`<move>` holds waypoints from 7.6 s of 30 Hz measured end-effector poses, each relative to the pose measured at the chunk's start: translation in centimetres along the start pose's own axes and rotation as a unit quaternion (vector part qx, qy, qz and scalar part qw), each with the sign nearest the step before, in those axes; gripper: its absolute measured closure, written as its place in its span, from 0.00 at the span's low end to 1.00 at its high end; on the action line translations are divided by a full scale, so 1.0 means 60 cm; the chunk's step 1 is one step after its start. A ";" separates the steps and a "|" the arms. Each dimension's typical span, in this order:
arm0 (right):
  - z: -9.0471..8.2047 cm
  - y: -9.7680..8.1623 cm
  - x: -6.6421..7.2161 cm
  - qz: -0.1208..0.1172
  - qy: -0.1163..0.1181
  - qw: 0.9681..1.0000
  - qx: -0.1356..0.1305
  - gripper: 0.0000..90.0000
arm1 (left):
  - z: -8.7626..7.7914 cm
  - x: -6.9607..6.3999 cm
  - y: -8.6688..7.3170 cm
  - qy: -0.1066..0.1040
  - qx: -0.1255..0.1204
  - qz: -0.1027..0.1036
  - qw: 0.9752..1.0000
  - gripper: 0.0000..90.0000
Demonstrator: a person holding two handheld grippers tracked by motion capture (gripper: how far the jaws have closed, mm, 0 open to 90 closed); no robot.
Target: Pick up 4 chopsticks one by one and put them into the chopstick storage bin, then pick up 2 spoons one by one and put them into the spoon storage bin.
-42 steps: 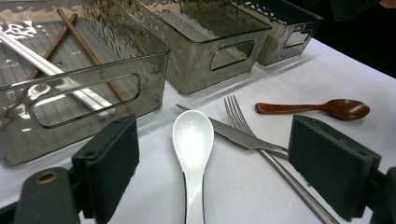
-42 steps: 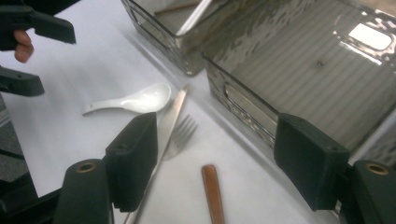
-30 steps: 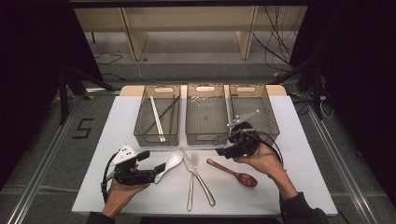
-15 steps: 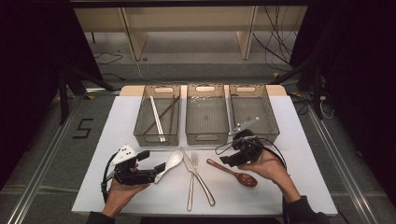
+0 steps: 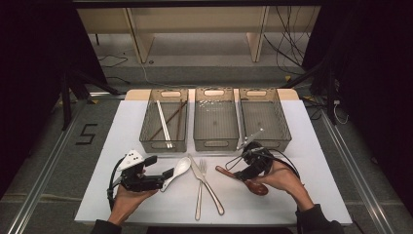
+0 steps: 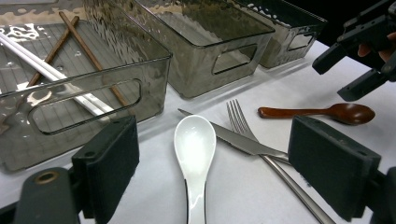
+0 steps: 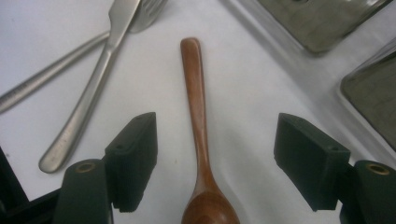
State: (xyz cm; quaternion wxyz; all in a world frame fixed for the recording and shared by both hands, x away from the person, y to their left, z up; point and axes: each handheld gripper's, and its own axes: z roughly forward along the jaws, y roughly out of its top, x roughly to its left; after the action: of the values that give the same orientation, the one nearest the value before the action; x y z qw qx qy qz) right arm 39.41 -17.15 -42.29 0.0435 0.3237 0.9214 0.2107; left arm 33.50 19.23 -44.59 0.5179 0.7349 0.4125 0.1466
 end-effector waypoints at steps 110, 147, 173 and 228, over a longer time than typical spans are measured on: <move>-0.023 0.042 0.004 -0.020 -0.037 0.998 -0.036 0.91 | -0.011 -0.001 -0.005 0.003 -0.008 0.003 1.000 0.18; -0.053 0.153 -0.043 0.035 -0.059 0.988 -0.141 0.91 | -0.012 0.001 -0.005 0.004 -0.010 0.005 1.000 0.18; -0.032 0.213 -0.086 0.065 -0.086 0.981 -0.160 0.91 | -0.013 0.000 -0.005 0.002 -0.010 0.004 1.000 0.18; -0.006 0.208 -0.094 0.088 -0.084 0.980 -0.155 0.53 | -0.013 0.000 -0.005 0.002 -0.010 0.003 1.000 0.18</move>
State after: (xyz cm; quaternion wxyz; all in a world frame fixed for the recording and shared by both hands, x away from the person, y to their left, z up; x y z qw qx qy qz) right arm 50.99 -11.97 -37.07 0.1518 0.4096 0.8385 0.3258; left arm 32.85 19.77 -44.55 0.5242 0.7306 0.4095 0.1540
